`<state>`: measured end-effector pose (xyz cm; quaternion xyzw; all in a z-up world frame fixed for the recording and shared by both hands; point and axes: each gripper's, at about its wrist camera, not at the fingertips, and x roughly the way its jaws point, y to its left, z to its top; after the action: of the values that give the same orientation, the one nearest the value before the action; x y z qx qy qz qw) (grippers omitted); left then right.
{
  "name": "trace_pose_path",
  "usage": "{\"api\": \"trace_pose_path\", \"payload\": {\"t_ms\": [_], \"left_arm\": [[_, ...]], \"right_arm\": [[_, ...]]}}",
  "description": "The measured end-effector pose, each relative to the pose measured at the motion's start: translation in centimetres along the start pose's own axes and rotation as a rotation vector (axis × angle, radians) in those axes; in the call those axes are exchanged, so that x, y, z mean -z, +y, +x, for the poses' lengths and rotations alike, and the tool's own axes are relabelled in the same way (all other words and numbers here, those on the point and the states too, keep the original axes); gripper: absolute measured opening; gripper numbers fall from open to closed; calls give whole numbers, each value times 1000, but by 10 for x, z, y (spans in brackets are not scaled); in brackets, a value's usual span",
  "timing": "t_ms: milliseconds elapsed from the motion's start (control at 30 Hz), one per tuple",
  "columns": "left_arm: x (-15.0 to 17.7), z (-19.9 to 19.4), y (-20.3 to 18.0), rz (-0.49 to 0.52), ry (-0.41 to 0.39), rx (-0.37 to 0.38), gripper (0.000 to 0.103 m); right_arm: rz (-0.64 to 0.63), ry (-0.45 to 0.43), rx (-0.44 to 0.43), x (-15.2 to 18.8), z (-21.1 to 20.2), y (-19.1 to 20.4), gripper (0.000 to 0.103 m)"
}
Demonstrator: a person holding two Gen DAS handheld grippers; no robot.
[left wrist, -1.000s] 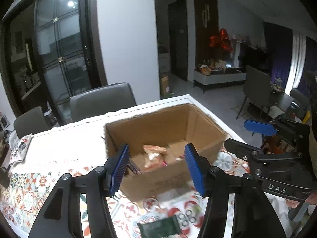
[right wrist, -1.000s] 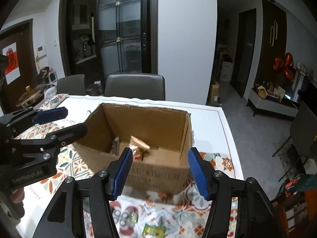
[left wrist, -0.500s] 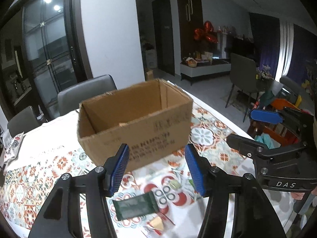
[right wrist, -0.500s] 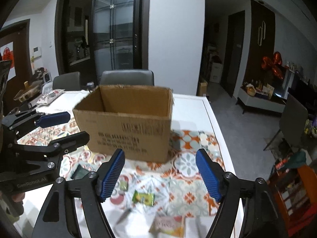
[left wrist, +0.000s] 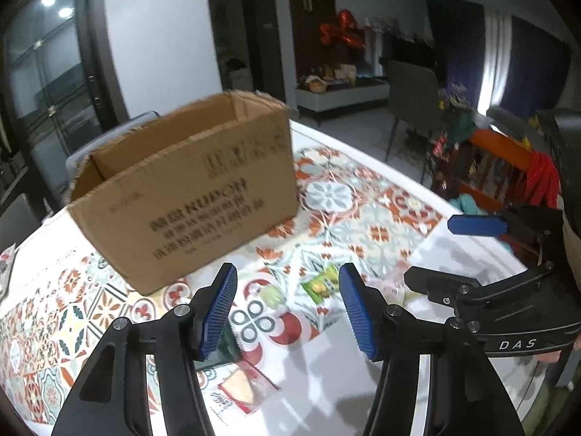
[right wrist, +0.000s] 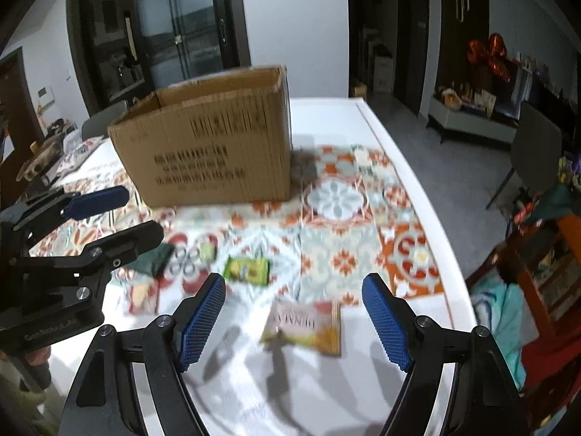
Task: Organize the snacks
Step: 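Move both open tools back over the remaining snacks on the table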
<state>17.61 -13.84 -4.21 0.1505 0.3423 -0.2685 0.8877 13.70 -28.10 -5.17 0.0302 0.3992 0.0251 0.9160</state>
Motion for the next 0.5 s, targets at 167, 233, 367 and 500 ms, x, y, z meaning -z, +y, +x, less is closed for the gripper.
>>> {"api": "trace_pose_path", "payload": {"t_ms": [167,233,367,500], "left_arm": [[8,22,-5,65,73,31,57],[10,32,-6,86,102,44,57],[13,44,-6,115,140,83,57],[14,56,-7,157,165,106,57]], "right_arm": [[17,53,4,13,15,-6,78],[23,76,-3,17,21,-6,78],[9,120,-8,22,32,-2,78],[16,142,-3,25,42,-2,78]]}}
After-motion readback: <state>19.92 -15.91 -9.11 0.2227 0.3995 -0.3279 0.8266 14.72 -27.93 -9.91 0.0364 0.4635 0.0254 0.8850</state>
